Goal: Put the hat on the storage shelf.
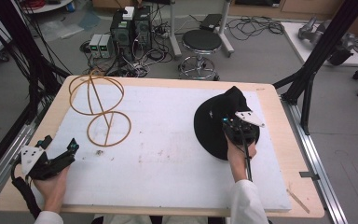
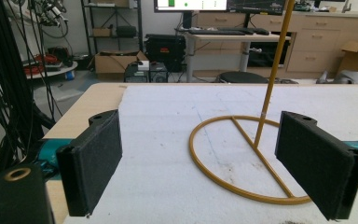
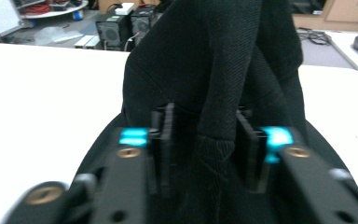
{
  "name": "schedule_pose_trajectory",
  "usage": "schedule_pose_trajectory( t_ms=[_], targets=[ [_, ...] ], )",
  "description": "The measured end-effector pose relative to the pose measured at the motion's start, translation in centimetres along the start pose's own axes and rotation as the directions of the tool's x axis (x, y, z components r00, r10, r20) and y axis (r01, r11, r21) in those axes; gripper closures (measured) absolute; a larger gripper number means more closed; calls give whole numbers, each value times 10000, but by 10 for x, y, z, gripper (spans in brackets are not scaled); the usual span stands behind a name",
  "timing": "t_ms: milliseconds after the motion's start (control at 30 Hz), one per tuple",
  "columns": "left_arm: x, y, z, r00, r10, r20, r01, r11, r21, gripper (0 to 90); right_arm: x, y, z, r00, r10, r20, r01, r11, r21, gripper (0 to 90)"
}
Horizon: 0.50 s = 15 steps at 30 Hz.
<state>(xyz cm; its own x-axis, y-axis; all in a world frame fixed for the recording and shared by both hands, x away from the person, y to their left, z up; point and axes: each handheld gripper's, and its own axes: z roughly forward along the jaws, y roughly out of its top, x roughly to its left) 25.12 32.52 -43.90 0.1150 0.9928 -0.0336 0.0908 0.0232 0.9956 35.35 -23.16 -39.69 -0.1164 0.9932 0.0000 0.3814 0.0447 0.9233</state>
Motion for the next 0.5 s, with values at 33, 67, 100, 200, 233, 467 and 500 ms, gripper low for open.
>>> schedule_pose_trajectory(
  t_ms=[33, 67, 100, 200, 233, 467, 500],
  targets=[
    [0, 0, 0, 10000, 6, -3, -6, 10000, 7, 150, 0, 0, 0, 9998, 139, 157, -138, 9999, -22, 759],
    [0, 0, 0, 10000, 4, -5, -4, 10000, 8, 150, -2, 0, -1, 9989, 419, 199, -418, 9991, -46, 795],
    [0, 0, 0, 10000, 2, 6, -2, 10000, 12, 150, -3, 0, -1, 9973, 714, 196, -714, 9974, -8, 831],
    [0, 0, 0, 10000, 0, 18, 0, 10000, 6, 150, -4, 0, -1, 9955, 903, 296, -905, 9959, 45, 857],
    [0, 0, 0, 10000, 1, 30, -1, 10000, 5, 150, -2, 0, -1, 9956, 858, 373, -861, 9963, 66, 861],
    [-1, 0, 1, 10000, 4, 90, -4, 10000, -5, 150, 1, 0, -1, 9970, 502, 589, -505, 9987, 34, 867],
    [-1, 0, 1, 10000, 2, 91, -2, 10000, -11, 150, 1, 0, -2, 9973, 481, 554, -486, 9988, 65, 868]
  ],
)
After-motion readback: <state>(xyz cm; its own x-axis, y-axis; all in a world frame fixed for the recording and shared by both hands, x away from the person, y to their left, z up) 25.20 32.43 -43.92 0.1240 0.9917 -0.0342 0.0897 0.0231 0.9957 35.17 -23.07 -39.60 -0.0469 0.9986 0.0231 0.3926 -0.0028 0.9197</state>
